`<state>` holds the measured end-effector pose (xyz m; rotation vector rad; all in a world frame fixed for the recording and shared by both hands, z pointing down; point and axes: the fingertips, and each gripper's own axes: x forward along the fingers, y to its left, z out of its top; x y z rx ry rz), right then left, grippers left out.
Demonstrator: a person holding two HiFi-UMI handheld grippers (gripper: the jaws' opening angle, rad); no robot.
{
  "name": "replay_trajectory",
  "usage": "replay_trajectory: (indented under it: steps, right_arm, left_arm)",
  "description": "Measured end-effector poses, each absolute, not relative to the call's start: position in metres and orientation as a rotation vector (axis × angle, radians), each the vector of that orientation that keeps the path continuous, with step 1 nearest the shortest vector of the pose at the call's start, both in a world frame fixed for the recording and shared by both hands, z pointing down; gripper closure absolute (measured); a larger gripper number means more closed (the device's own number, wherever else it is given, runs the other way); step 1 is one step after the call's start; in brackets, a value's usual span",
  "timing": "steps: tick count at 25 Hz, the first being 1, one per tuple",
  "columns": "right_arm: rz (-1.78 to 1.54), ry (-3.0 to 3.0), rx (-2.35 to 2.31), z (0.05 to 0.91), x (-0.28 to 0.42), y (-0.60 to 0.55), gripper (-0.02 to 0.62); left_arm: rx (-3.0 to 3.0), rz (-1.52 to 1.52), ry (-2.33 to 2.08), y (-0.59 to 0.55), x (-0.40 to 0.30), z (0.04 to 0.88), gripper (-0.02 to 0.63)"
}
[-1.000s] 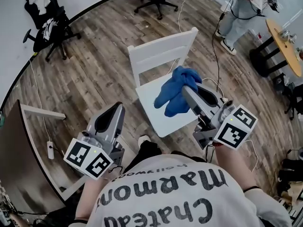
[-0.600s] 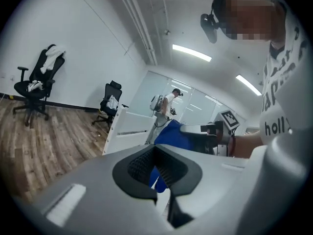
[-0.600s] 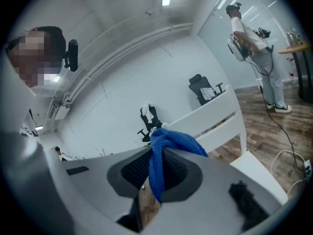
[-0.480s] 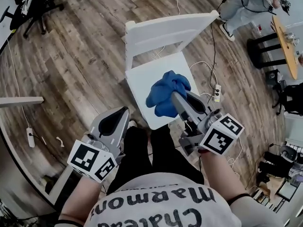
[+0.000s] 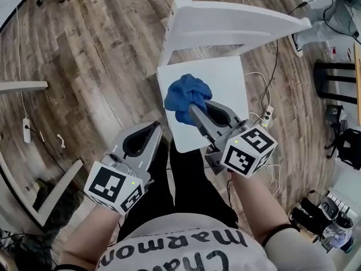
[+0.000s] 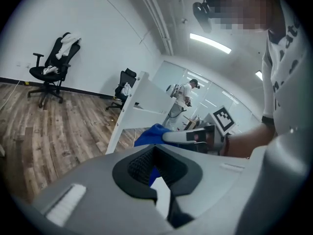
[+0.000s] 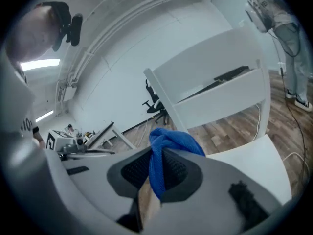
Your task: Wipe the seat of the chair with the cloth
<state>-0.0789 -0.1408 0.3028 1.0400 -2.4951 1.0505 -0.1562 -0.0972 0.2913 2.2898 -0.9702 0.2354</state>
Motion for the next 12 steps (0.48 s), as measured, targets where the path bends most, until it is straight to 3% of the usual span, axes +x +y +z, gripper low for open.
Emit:
replay_trajectory:
  steps: [6,12]
  right_arm:
    - [1.003,-2.404,0.834,0.38,-0.085,-0.164,0.54]
    - [0.811,-2.564,0.799,0.386,-0.093,-0.198,0.54]
  left_arm:
    - [2.154,0.281,-1.023,-0.087,-0.134,0.332,0.6]
    - [2.02,0.194,-1.168,-0.111,-0.122,0.349,0.6]
